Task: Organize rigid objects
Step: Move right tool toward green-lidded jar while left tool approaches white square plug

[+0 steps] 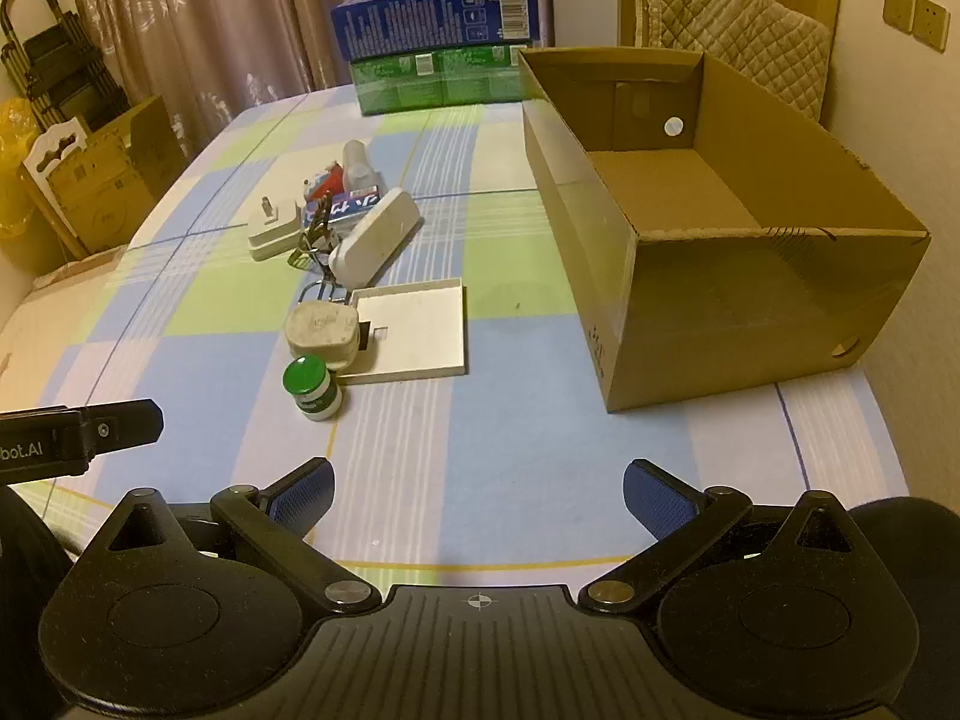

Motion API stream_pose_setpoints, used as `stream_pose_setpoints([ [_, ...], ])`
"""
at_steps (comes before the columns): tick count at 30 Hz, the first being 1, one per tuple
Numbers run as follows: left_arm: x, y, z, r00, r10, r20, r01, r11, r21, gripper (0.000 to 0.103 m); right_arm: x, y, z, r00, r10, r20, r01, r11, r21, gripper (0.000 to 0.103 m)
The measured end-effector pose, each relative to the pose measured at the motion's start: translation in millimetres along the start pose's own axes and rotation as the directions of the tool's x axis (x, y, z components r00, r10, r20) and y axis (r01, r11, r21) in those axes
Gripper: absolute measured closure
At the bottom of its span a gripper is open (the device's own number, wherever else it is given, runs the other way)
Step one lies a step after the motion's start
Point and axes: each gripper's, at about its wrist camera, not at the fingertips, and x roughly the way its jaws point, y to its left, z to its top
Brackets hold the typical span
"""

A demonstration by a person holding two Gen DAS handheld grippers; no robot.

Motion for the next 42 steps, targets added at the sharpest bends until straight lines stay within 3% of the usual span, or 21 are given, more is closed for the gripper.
stream_pose_setpoints([
  [42,-2.9,1.6,3.4,1.0,0.009,0.016,-0.01,0.999,0.03,0.011,0.2,4.3,0.8,1.0,0.006,0.011,-0.006,1.0,-0.007,0.003],
])
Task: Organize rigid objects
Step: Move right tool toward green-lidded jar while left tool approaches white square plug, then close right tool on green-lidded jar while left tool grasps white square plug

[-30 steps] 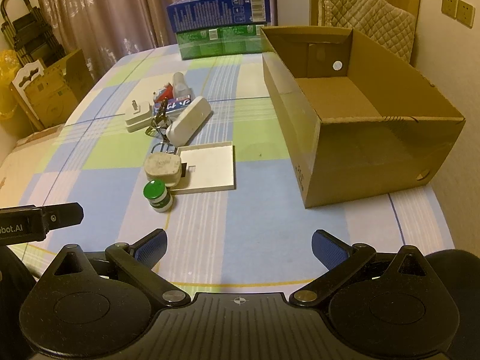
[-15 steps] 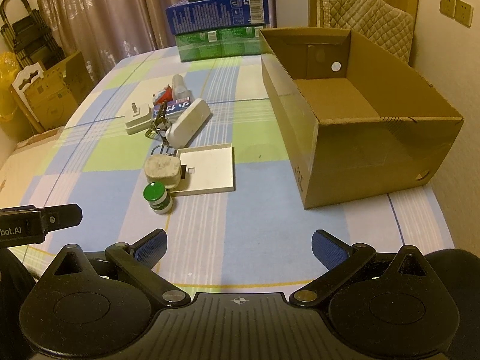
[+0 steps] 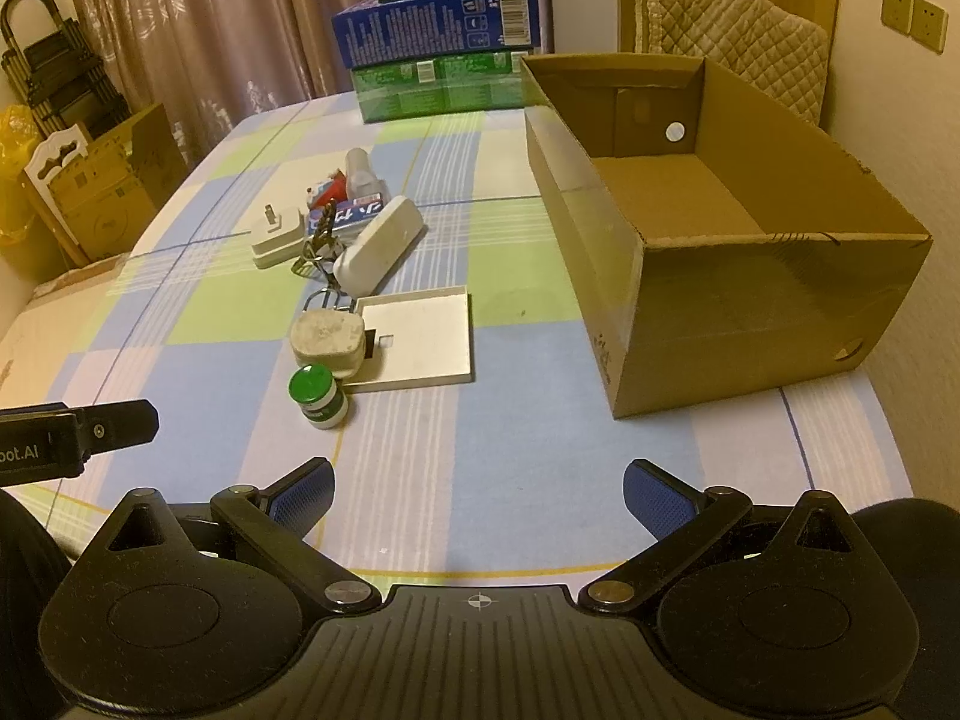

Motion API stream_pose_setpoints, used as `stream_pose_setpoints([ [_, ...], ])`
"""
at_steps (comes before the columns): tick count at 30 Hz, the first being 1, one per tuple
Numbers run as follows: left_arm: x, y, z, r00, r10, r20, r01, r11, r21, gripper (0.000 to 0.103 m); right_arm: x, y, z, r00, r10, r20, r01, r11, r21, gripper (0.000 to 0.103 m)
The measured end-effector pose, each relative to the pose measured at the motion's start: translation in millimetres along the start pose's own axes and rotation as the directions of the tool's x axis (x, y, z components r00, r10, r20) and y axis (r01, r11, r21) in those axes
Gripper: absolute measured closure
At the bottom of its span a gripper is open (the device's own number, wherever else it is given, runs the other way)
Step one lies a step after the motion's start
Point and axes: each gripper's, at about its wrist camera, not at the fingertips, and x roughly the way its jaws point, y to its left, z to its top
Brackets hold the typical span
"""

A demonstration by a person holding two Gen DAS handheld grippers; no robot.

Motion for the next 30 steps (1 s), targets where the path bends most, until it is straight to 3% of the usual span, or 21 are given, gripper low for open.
stream_pose_setpoints([
  [10,4.5,12.6,4.7,1.0,-0.016,0.003,0.016,1.0,0.001,0.012,6.7,8.9,1.6,1.0,0.024,0.003,-0.024,1.0,-0.012,0.003],
  [21,23.6,40.8,24.4,1.0,-0.013,0.018,0.013,1.0,-0.027,0.012,29.6,44.4,5.1,0.992,0.101,0.07,-0.091,0.988,-0.126,0.003],
  [24,31.8,46.9,31.5,1.0,-0.018,0.021,0.019,0.999,-0.032,0.012,42.9,56.2,5.5,0.991,0.112,0.077,-0.098,0.981,-0.167,0.018],
  [28,42.0,50.0,37.7,1.0,-0.01,0.019,0.01,1.0,-0.028,0.012,64.1,67.7,5.9,0.991,0.112,0.068,-0.097,0.976,-0.197,0.022],
  [30,48.7,49.5,41.0,1.0,-0.01,0.011,0.01,1.0,-0.01,0.012,74.8,72.4,5.9,0.992,0.112,0.065,-0.095,0.972,-0.216,0.03],
])
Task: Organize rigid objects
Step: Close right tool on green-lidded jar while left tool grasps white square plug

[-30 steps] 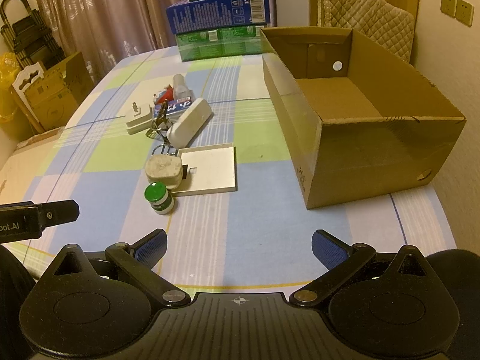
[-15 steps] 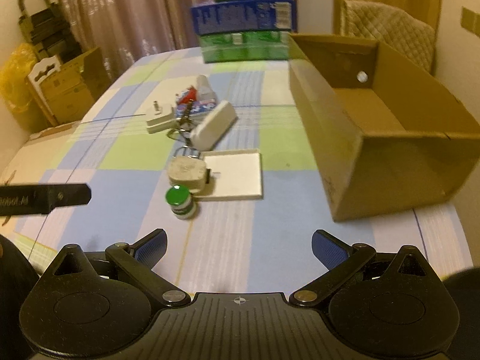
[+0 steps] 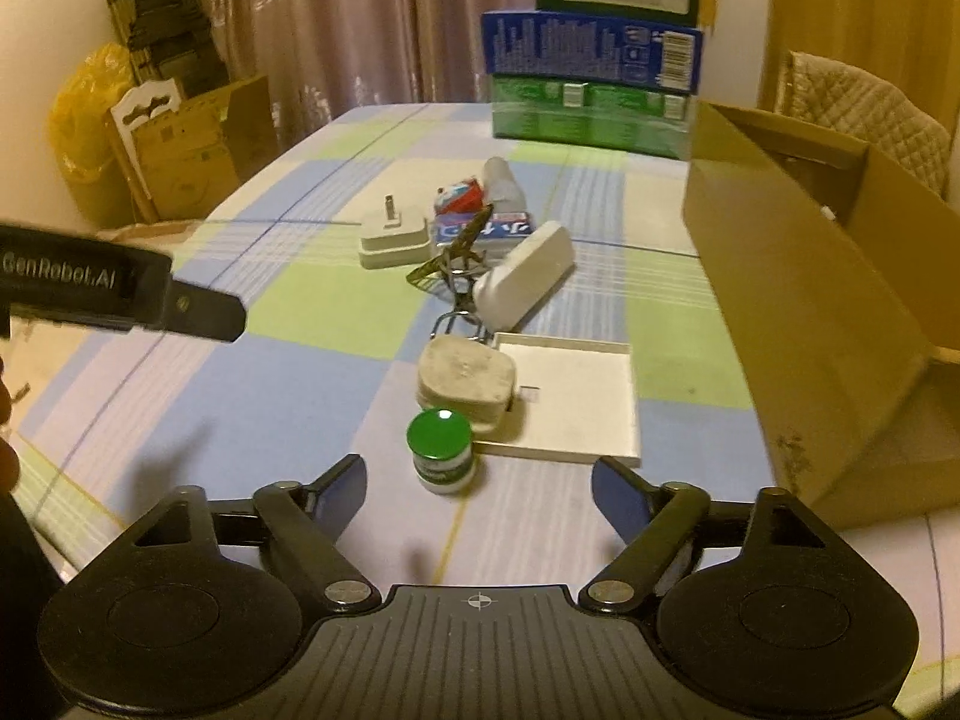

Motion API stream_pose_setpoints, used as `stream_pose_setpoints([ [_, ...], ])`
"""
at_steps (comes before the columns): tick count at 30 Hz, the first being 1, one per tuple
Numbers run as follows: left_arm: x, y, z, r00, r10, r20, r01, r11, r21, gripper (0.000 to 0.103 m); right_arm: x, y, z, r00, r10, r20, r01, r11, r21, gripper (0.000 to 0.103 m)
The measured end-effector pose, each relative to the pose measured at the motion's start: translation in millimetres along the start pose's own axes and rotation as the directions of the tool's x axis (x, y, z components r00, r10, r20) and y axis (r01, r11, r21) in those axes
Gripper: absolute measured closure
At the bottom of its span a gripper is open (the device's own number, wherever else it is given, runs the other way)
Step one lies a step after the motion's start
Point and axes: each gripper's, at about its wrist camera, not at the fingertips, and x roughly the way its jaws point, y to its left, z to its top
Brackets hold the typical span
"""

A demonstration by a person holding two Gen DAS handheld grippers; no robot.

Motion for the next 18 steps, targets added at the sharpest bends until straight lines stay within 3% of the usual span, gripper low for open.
stream_pose_setpoints([
  [3,8.4,-1.3,2.2,1.0,-0.005,-0.007,0.005,1.0,0.027,0.012,14.1,3.7,0.9,1.0,0.009,-0.007,-0.009,1.0,-0.02,0.043],
  [18,30.6,1.4,2.9,0.999,-0.017,-0.045,0.019,0.998,0.052,0.014,48.1,8.1,1.3,0.999,0.016,-0.036,-0.017,1.0,-0.009,0.075],
])
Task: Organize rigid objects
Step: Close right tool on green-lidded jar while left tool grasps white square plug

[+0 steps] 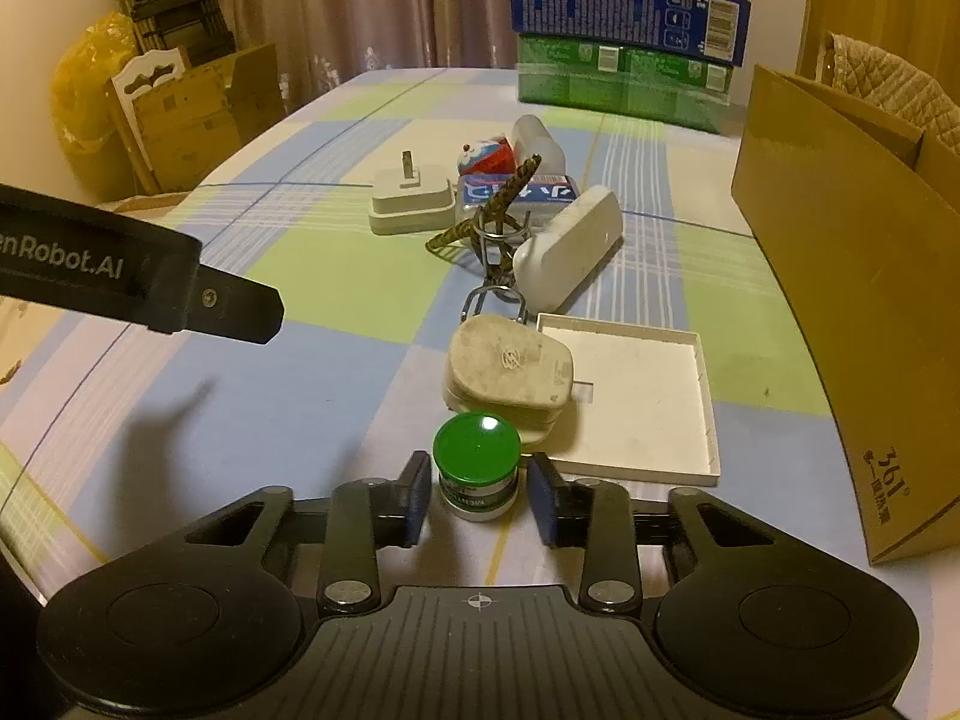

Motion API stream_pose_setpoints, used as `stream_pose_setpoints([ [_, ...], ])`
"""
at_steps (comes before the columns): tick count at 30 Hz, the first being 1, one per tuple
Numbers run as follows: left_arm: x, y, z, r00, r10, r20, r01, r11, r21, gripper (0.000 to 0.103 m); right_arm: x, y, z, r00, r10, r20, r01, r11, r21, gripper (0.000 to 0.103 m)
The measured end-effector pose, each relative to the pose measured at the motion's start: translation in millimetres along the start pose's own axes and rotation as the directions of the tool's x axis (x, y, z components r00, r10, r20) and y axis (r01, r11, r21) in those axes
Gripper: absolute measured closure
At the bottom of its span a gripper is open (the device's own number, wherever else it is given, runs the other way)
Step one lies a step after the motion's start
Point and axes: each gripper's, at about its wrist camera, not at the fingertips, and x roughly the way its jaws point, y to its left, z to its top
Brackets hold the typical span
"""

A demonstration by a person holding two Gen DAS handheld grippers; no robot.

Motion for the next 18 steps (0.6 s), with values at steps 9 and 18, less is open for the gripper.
stream_pose_setpoints([
  [9,-0.1,-5.7,-0.5,1.0,-0.013,-0.005,0.013,1.0,0.012,0.014,-9.2,-7.6,-1.9,1.0,0.016,0.008,-0.016,1.0,0.013,0.077],
  [18,7.6,-39.7,-5.4,0.992,-0.126,0.029,0.122,0.985,0.122,0.015,-47.9,-53.1,-12.1,0.992,-0.104,0.07,0.099,0.992,0.075,0.077],
])
